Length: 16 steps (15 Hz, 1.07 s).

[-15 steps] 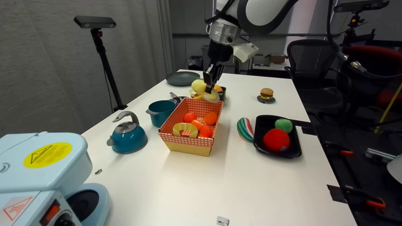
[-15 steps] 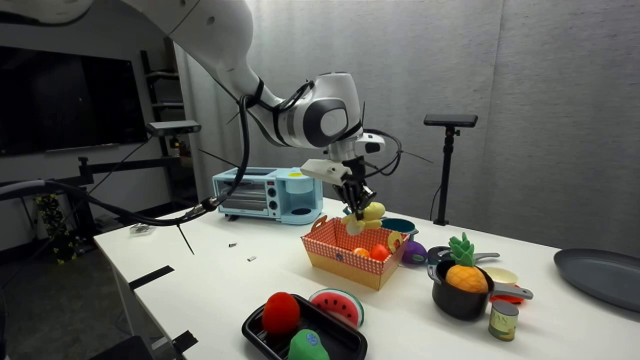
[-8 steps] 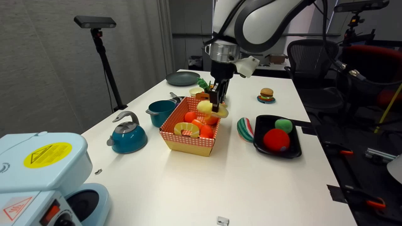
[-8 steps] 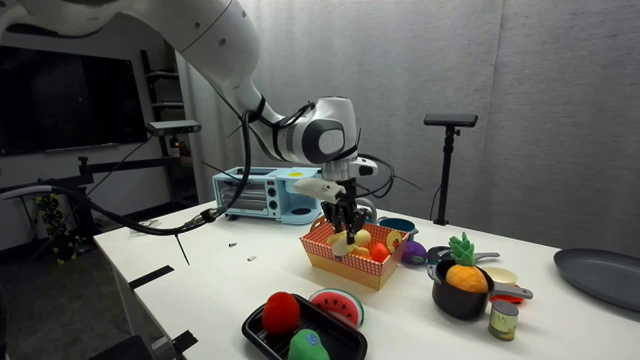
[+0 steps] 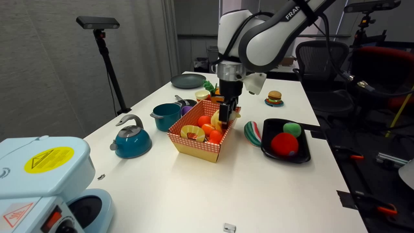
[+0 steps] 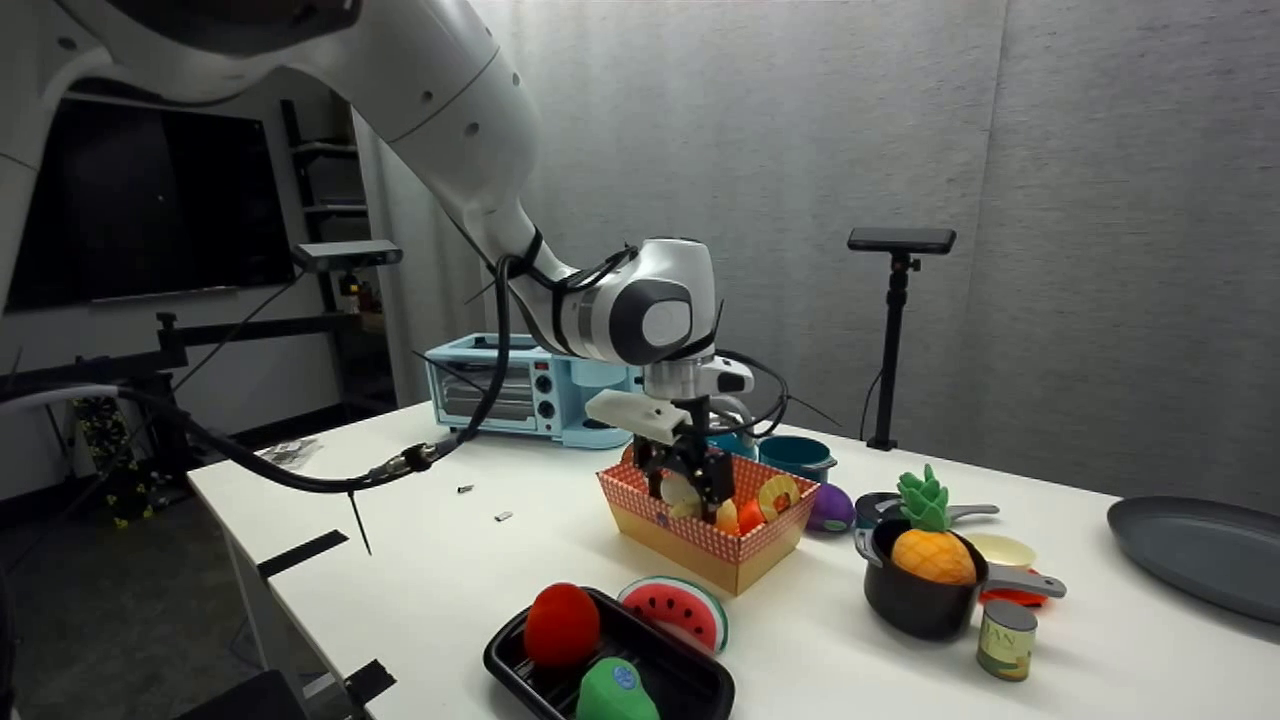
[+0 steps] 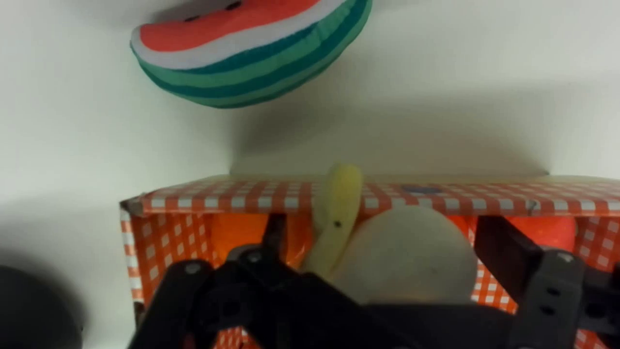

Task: Put the pineapple plush in the black pot, put the banana plush inside the basket

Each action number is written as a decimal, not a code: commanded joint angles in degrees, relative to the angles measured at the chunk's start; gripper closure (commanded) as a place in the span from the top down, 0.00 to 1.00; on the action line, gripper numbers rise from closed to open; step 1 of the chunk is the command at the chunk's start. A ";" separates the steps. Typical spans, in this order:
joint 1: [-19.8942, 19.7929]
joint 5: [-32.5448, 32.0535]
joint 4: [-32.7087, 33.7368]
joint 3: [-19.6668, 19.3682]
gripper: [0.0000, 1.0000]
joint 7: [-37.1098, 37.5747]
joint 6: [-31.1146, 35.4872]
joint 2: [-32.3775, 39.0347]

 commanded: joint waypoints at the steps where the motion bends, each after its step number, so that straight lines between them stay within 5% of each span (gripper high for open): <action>1: 0.40 -1.62 0.68 -0.24 1.00 -0.21 -1.73 0.14; 16: -0.05 -0.29 0.29 0.07 1.00 -0.01 -0.41 0.32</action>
